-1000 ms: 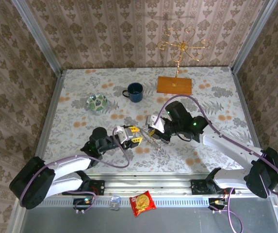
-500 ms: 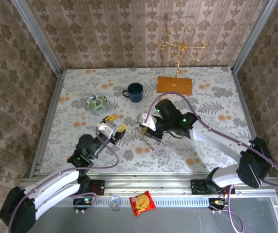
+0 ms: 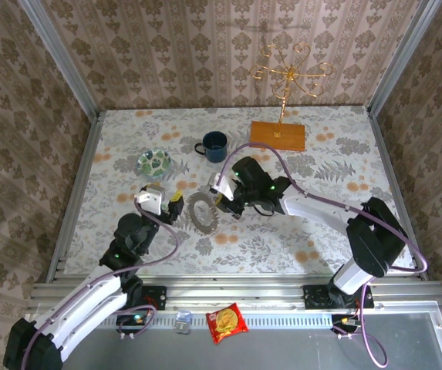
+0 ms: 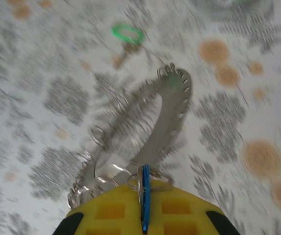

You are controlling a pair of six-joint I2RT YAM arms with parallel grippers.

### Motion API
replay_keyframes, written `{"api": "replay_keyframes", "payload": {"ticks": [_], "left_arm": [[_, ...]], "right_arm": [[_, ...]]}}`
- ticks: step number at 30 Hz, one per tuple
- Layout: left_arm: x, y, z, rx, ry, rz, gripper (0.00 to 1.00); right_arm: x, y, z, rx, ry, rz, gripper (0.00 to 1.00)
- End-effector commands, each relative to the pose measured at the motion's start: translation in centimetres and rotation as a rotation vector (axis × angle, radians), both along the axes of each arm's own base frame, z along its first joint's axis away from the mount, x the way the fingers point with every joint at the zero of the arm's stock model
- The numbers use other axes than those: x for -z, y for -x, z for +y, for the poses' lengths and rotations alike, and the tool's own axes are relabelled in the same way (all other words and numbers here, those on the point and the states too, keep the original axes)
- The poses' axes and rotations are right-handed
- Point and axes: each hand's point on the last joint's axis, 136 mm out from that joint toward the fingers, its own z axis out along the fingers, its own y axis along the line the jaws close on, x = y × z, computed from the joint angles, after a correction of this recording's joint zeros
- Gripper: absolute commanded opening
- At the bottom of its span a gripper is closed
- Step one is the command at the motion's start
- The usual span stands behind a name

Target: Put the keys on the keyring

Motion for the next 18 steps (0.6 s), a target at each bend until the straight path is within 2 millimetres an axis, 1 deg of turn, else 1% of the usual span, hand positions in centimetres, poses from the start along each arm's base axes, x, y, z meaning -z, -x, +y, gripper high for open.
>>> {"api": "replay_keyframes", "payload": {"ticks": [1, 4, 8, 14, 15, 18], "left_arm": [[-0.6, -0.5, 0.3, -0.027, 0.031, 0.015, 0.70], [-0.3, -0.6, 0.2, -0.024, 0.030, 0.025, 0.70], [-0.1, -0.9, 0.0, -0.020, 0.028, 0.032, 0.70], [0.2, -1.2, -0.6, 0.002, 0.011, 0.050, 0.70], [0.3, -1.3, -0.7, 0.003, 0.007, 0.055, 0.70], [0.8, -1.4, -0.8, 0.005, -0.003, 0.073, 0.71]], "right_arm": [[3.5, -0.7, -4.5, 0.065, 0.195, 0.016, 0.00], [4.9, -1.1, -7.4, 0.078, 0.320, 0.004, 0.00], [6.6, -1.3, -10.8, 0.079, 0.498, -0.014, 0.00], [8.8, -1.5, -13.3, 0.045, 0.677, -0.030, 0.00], [9.3, -1.2, -14.1, 0.041, 0.720, -0.018, 0.01], [10.2, -1.1, -15.1, 0.041, 0.779, -0.007, 0.02]]}}
